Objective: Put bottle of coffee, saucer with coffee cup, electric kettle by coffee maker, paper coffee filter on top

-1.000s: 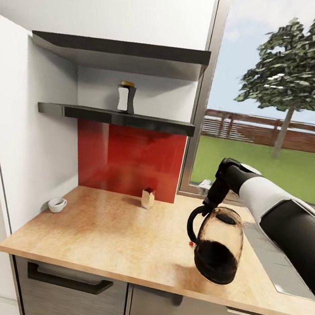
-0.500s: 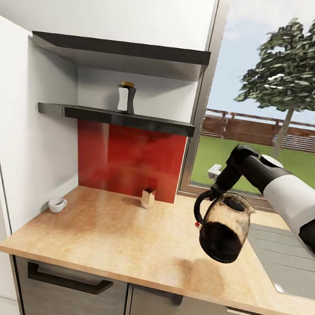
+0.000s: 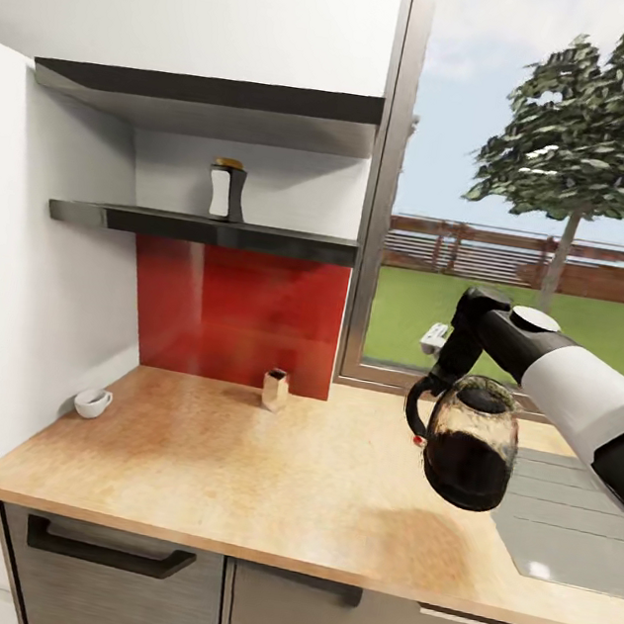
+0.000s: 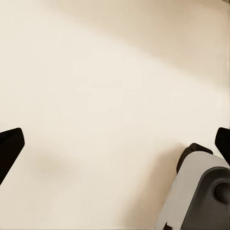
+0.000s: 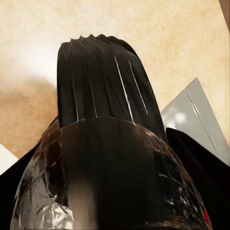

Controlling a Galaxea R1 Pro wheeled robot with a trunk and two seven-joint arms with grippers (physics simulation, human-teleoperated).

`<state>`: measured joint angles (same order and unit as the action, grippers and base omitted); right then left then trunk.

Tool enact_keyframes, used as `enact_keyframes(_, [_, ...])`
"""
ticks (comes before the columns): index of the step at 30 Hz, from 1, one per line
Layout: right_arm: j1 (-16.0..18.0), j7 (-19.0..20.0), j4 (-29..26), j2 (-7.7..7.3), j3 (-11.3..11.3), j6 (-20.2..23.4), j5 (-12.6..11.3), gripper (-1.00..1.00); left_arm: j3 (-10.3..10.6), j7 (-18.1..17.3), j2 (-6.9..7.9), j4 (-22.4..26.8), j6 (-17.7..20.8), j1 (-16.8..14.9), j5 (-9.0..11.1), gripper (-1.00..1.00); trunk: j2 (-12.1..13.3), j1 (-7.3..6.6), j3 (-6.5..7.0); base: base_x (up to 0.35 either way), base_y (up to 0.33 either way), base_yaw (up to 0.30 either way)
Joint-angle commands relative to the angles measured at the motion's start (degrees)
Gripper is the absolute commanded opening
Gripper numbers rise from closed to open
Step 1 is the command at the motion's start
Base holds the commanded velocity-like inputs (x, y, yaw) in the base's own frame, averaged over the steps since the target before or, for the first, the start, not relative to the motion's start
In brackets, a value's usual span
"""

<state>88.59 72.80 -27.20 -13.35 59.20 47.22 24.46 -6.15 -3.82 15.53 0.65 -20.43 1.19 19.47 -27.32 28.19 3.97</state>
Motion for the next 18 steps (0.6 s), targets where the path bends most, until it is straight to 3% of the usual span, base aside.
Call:
enact_keyframes(1, [0.0, 0.4, -0.2, -0.09, 0.0, 0.3, 0.6, -1.0, -0.4, -0.4, -0.02, 0.1, -0.1, 0.1, 0.2, 1.0, 0.0, 0.01, 0.0, 0.0, -0.289, 0.0])
enact_keyframes(8, [0.0, 0.7, -0.2, -0.37, 0.0, 0.2, 1.0, -1.0, 0.0, -0.4, -0.07, 0.1, 0.0, 0.0, 0.2, 1.0, 0.0, 0.01, 0.0, -0.008, -0.293, 0.0])
enact_keyframes(18, [0.0, 2.9, -0.5, -2.74, 0.6, -0.6, 1.2, -1.0, 0.1, -0.4, -0.12, 0.1, -0.1, 0.0, 0.2, 1.0, 0.0, 0.01, 0.0, -0.16, -0.288, 0.0])
